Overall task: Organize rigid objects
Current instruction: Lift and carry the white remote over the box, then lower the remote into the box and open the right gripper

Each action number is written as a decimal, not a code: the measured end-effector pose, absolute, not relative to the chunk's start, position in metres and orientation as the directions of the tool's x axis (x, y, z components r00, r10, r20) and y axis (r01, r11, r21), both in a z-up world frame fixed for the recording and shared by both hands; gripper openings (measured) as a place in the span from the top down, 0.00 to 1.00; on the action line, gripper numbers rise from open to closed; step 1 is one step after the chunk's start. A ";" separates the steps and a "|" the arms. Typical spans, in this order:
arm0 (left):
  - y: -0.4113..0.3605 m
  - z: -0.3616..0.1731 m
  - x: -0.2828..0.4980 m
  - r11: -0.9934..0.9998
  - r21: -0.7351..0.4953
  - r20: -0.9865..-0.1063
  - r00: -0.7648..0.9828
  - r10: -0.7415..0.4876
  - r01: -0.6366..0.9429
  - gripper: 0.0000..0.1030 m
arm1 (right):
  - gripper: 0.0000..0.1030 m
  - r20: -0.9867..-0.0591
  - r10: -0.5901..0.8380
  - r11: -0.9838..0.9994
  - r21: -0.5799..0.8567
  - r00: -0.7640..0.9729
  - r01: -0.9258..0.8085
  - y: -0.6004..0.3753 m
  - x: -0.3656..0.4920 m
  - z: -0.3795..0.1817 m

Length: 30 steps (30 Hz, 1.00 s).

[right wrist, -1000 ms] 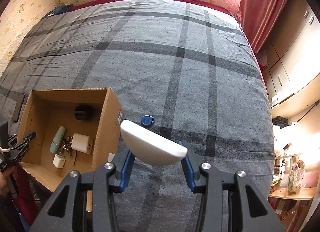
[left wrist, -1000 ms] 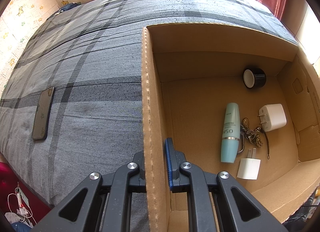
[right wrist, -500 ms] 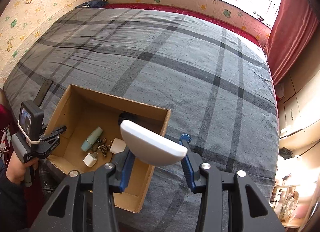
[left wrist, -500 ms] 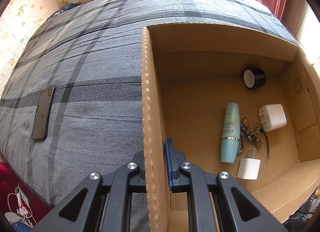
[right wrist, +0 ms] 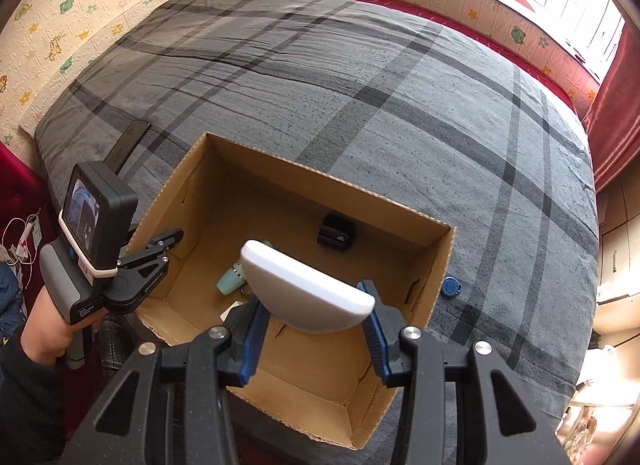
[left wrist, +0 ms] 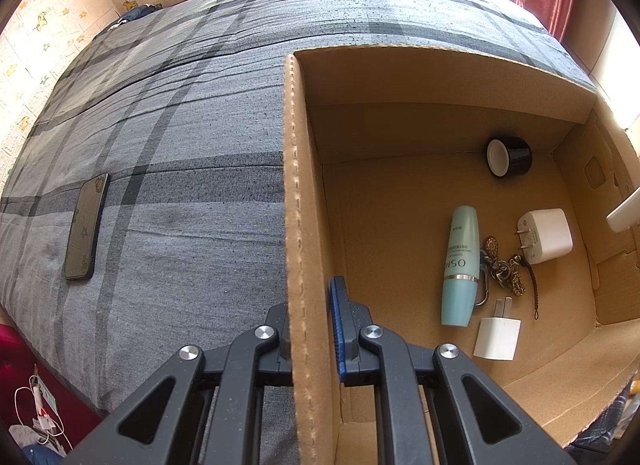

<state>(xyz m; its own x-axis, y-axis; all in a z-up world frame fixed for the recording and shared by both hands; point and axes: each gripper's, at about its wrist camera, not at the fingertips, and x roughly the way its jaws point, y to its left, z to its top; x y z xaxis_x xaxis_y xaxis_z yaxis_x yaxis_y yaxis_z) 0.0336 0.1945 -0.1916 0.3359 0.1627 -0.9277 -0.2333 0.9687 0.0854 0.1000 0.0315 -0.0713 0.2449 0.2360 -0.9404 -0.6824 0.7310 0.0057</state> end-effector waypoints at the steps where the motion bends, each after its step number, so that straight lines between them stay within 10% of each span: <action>1: 0.194 -0.192 0.034 0.969 0.086 -0.928 0.336 0.163 -0.233 0.88 | 0.55 -0.944 0.231 0.725 0.007 0.235 -0.688 0.036 0.098 -0.076; 30: 0.195 -0.193 0.033 0.969 0.083 -0.929 0.334 0.160 -0.233 0.88 | 0.56 -0.990 0.129 0.757 0.064 0.053 -0.650 0.100 0.126 -0.192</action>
<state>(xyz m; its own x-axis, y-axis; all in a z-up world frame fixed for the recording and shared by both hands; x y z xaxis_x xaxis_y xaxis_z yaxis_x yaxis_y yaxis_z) 0.0332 0.1954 -0.1930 0.3342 0.1600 -0.9288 -0.2333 0.9689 0.0829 0.1265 0.0997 -0.1923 0.0527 0.1288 -0.9903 -0.6498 0.7574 0.0640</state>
